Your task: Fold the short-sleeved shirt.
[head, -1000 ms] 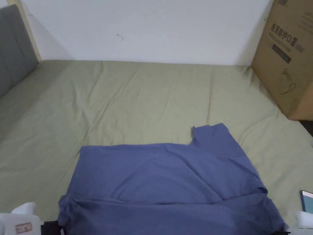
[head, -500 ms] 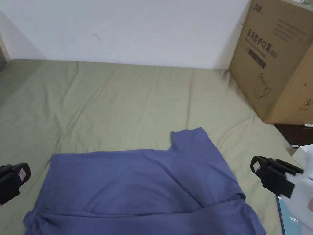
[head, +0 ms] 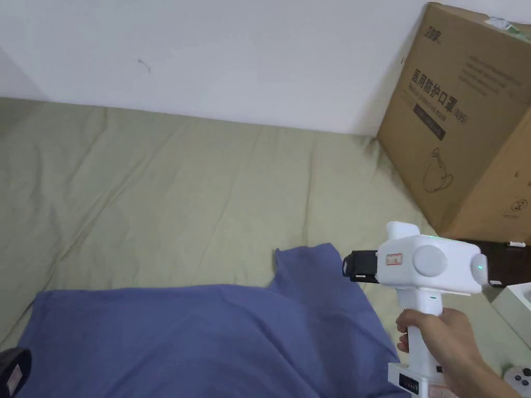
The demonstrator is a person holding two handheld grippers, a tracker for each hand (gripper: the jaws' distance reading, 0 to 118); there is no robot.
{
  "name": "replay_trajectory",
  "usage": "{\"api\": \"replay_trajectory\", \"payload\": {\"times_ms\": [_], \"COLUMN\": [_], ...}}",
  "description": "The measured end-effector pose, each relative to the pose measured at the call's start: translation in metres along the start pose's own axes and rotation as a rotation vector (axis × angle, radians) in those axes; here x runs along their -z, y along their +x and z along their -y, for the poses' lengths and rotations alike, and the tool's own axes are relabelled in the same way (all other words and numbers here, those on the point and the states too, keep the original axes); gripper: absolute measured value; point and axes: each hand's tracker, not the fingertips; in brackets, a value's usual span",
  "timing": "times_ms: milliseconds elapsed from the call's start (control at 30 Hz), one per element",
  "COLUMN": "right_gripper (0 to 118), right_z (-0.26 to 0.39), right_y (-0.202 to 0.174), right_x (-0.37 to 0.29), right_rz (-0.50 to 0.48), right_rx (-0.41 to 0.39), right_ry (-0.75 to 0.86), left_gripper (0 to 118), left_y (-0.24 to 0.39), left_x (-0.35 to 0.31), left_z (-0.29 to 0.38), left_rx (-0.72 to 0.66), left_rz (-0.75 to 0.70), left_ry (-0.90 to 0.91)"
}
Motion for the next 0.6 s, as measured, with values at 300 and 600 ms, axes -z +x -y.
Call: {"api": "replay_trajectory", "payload": {"times_ms": [300, 600], "right_gripper": [79, 0], "right_z": [0.016, 0.013], "right_y": [0.013, -0.012], "right_x": [0.083, 0.037], "right_rz": [0.035, -0.065], "right_rx": [0.148, 0.105], "right_ry": [-0.201, -0.176], "left_gripper": [0, 81], "left_y": [-0.027, -0.129], "left_x": [0.025, 0.185], "left_z": [0.004, -0.030], "left_rx": [-0.071, -0.430], "left_rz": [-0.038, -0.090], "left_ry": [-0.043, -0.227]}}
